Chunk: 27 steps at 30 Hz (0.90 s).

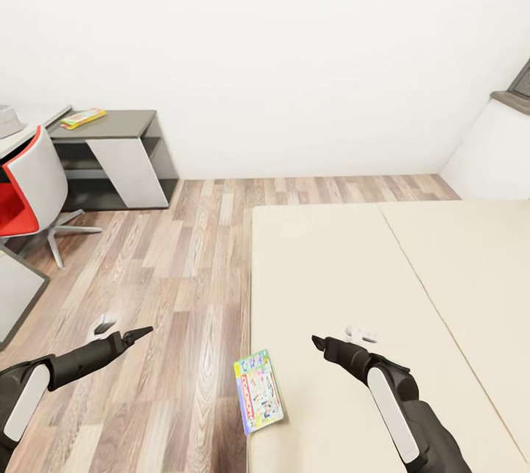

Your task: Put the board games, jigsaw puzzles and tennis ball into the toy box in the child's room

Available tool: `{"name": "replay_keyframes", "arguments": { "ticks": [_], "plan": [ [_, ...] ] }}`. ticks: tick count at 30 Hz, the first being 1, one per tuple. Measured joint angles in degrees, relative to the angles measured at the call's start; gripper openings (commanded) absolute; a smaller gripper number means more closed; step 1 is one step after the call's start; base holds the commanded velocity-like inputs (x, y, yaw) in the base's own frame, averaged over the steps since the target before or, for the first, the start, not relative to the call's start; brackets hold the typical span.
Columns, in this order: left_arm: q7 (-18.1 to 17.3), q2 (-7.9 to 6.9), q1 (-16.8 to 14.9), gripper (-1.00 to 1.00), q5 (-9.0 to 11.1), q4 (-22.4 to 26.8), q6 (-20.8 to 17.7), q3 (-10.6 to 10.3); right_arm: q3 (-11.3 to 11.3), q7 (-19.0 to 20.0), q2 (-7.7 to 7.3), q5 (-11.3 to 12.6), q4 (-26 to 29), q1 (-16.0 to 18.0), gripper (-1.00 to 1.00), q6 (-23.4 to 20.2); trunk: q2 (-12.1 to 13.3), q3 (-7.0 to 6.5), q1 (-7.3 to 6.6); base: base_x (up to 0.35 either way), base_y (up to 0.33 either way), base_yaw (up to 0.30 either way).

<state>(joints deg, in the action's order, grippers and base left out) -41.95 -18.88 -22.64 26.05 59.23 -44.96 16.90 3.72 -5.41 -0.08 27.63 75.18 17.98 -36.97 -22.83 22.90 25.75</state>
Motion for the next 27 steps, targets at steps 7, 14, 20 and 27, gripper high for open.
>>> {"name": "replay_keyframes", "arguments": {
  "ticks": [7, 14, 20, 27],
  "plan": [
    [0.3, 0.05, 0.0, 1.0, 0.0, 0.0, 0.0, 0.0, 0.0, 0.0, 0.0, 0.0, 0.0, 0.0, 1.0, 0.0, 0.0, -0.66, 0.0, 0.0, 0.0, 0.0],
    [1.0, 0.15, 0.0, 1.0, 0.0, 0.0, 0.0, 0.0, 0.0, 0.0, 0.0, 0.0, 0.0, 0.0, 1.0, 0.0, 0.0, -1.31, 0.0, 0.0, 0.0, 0.0],
    [1.2, 0.16, 0.0, 1.0, 0.0, 0.0, 0.0, 0.0, 0.0, 0.0, 0.0, 0.0, 0.0, 0.0, 1.0, 0.0, 0.0, -1.87, 0.0, 0.0, 0.0, 0.0],
    [1.2, 0.16, 0.0, 1.0, 0.1, 0.0, 0.0, 0.0, 0.0, -0.1, 0.0, 0.0, 0.0, 0.0, 1.0, 0.0, 0.0, -2.53, 0.0, 0.0, 0.0, 0.0]
  ]
}}
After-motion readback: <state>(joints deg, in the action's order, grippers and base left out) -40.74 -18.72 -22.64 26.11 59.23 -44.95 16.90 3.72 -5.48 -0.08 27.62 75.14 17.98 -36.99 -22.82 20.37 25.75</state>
